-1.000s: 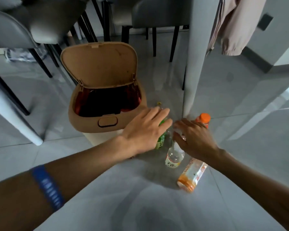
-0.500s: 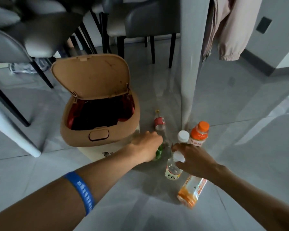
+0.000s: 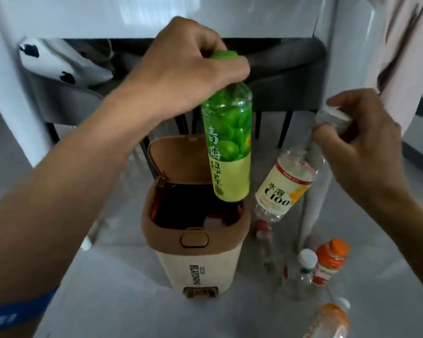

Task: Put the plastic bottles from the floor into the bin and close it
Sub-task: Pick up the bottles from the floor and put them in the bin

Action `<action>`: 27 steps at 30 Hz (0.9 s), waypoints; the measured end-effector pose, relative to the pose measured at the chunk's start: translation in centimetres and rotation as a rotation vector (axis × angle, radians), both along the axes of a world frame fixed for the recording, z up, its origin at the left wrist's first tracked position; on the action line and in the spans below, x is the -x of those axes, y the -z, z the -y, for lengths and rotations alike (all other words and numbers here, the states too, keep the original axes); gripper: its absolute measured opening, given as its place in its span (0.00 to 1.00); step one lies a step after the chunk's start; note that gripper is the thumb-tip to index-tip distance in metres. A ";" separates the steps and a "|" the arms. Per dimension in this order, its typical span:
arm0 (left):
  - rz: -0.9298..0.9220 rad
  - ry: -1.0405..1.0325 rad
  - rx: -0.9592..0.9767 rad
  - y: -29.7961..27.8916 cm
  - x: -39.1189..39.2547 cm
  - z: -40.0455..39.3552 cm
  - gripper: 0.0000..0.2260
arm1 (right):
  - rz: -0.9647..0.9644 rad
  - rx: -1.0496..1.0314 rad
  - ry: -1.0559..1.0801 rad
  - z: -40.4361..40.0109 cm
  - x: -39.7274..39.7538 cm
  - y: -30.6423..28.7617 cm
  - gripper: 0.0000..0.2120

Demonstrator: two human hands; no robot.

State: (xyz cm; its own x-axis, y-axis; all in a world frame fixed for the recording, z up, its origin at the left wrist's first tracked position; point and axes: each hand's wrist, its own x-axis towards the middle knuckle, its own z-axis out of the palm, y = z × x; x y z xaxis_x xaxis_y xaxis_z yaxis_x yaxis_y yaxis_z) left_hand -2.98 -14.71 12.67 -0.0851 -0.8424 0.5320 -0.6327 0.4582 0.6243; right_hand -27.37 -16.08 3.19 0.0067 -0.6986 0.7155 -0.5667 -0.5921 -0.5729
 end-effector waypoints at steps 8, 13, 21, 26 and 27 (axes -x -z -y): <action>0.533 -0.159 -0.454 8.7 -5.9 3.2 0.12 | -0.123 -0.207 -0.126 2.5 -8.6 4.1 0.18; 0.665 -0.173 -0.622 16.9 -8.2 4.4 0.10 | -0.430 -0.431 -0.127 4.4 -11.4 10.2 0.18; 0.665 -0.186 -0.580 20.9 -8.7 5.6 0.14 | -0.603 -0.484 -0.111 6.4 -11.5 12.5 0.11; 0.640 -0.189 -0.524 20.9 -7.3 5.7 0.11 | -0.648 -0.369 -0.096 6.3 -9.4 13.1 0.08; 0.606 -0.167 -0.509 20.5 -6.7 5.6 0.13 | -0.614 -0.340 -0.089 6.1 -8.6 13.1 0.08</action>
